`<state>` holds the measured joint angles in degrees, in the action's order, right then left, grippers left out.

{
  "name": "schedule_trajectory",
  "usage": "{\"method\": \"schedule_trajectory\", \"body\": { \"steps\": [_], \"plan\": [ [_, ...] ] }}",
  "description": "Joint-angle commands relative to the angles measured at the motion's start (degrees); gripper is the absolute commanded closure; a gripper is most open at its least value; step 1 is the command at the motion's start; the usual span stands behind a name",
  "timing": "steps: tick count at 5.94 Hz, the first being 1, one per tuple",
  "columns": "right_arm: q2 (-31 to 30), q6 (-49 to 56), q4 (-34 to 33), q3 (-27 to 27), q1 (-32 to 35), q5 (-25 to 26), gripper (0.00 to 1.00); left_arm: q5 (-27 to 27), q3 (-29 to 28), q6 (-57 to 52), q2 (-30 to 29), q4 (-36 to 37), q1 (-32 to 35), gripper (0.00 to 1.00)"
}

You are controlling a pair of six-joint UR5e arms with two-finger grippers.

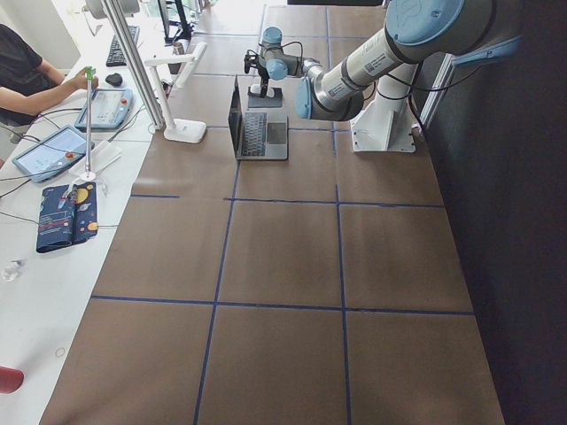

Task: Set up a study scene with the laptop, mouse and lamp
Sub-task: 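Carry the white mouse with the left gripper onto the black mouse pad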

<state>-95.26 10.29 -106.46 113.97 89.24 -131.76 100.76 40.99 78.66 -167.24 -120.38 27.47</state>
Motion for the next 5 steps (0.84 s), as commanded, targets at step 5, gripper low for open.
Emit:
{"method": "schedule_trajectory", "body": {
  "steps": [5],
  "plan": [
    [0.60,-0.09,0.28,-0.06,0.23,0.80,0.00,14.54,6.52,1.68,0.24,9.39,5.80,0.00]
  ]
}}
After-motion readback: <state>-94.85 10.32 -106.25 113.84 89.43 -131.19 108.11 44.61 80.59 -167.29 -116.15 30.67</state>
